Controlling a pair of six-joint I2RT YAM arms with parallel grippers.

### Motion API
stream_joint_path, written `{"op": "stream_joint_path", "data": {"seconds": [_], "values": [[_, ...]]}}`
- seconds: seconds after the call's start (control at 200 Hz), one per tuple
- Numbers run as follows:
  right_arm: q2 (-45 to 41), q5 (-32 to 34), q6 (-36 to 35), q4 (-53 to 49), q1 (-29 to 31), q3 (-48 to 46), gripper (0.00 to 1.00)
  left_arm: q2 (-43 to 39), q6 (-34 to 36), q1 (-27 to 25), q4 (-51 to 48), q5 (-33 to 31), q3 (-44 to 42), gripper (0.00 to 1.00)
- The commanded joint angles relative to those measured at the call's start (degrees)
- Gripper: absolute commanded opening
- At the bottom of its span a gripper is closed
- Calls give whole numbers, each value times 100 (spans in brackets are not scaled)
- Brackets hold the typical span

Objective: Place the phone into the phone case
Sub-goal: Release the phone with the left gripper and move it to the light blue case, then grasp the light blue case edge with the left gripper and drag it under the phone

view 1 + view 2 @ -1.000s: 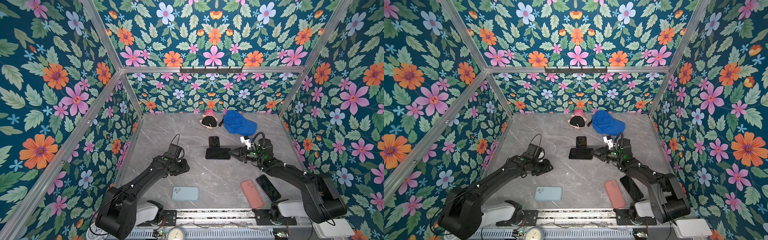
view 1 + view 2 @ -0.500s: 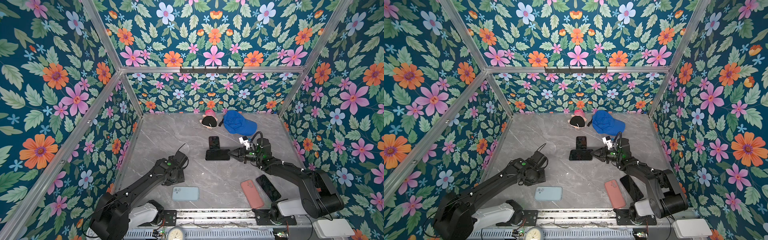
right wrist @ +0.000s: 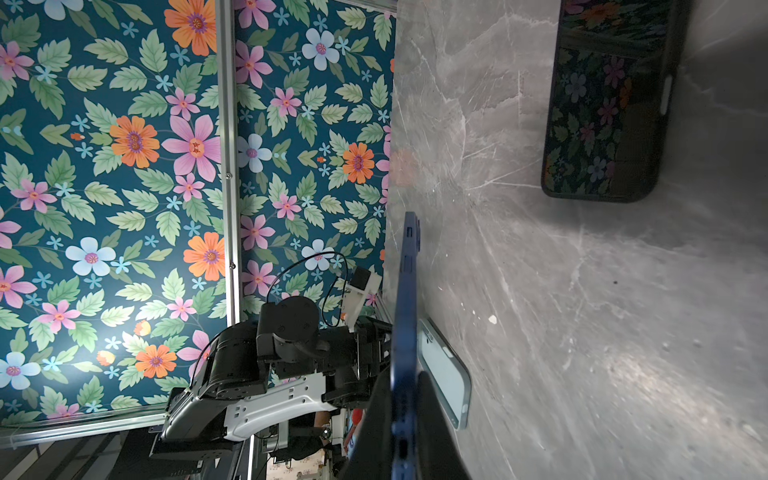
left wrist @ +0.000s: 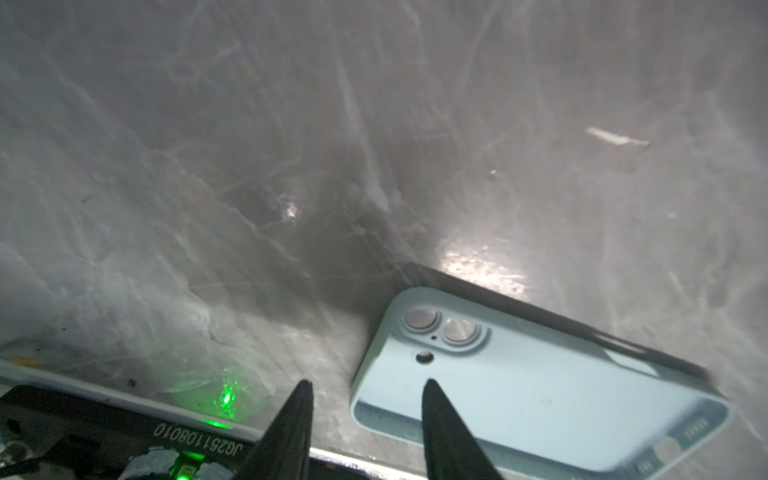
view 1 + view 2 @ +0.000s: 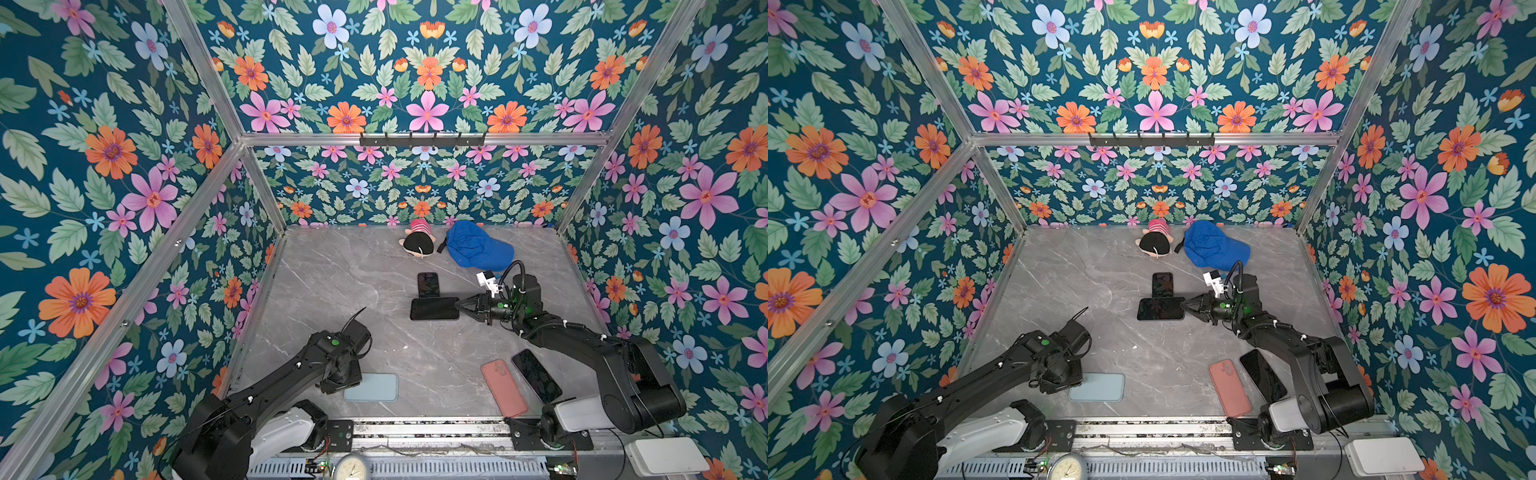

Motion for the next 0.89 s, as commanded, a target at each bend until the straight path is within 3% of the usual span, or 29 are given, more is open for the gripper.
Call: {"op": "stream_joint_path", "data": {"seconds": [0.0, 0.49, 0.89], "values": [[27, -137, -58, 120, 2, 65, 0, 40, -101, -42, 113, 181, -101, 38], [43, -98, 4, 211, 2, 21, 0, 496, 76, -76, 378, 63, -63, 11], [49, -93, 33, 274, 6, -57, 0, 479, 137, -74, 382, 36, -11, 5]]}}
